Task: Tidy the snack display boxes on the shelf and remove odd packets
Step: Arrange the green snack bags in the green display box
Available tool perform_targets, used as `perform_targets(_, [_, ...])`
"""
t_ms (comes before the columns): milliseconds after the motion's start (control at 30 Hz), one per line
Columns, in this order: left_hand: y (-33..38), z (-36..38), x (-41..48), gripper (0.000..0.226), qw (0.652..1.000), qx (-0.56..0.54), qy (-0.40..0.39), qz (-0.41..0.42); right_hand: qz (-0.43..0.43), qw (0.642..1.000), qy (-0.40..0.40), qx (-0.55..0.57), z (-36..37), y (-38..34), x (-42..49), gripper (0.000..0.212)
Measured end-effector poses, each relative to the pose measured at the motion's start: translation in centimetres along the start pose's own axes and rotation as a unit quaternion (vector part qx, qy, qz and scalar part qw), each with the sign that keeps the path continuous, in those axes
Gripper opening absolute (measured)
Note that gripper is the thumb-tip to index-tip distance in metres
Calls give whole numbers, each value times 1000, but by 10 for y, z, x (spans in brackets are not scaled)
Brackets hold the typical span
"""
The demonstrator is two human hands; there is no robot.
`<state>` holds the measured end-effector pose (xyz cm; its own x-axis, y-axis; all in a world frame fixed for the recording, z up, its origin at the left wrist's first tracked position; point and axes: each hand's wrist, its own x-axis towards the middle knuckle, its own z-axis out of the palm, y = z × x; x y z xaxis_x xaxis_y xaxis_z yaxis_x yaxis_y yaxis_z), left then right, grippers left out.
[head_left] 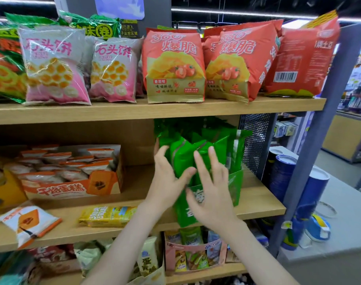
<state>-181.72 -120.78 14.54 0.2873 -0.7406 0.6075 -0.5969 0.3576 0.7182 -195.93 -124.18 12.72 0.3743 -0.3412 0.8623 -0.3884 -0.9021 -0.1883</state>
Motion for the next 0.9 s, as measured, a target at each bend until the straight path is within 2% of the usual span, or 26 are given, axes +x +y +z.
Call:
perform_targets(67, [-3, -16, 5, 72, 999, -22, -9, -26, -37, 999, 3, 36, -3, -8, 0, 84])
perform_targets(167, [-2, -30, 7, 76, 1000, 6, -11, -27, -35, 997, 31, 65, -15, -9, 12, 80])
perform_targets(267, [5, -26, 3, 75, 995, 63, 55, 59, -15, 999, 15, -34, -22, -3, 35, 64])
perform_targets(367, [11, -20, 0, 69, 967, 140, 128, 170, 33, 997, -43, -53, -25, 4, 42, 69])
perform_targets(467, [18, -17, 3, 49, 937, 203, 123, 255, 8, 996, -70, -52, -27, 8, 35, 64])
perform_targets(567, [22, -16, 9, 50, 930, 247, 89, 255, -41, 993, -97, -46, -26, 11, 31, 66])
perform_targets(700, [18, -17, 16, 51, 916, 311, 96, 233, -70, 988, -113, -84, -24, 23, 34, 71])
perform_targets(800, [15, -20, 18, 45, 918, 311, 94, 228, -42, 981, -67, -179, -25, 30, 33, 76])
perform_targets(900, [14, -26, 17, 43, 920, 300, 89, 238, -21, 970, -23, -240, -29, 38, 31, 66])
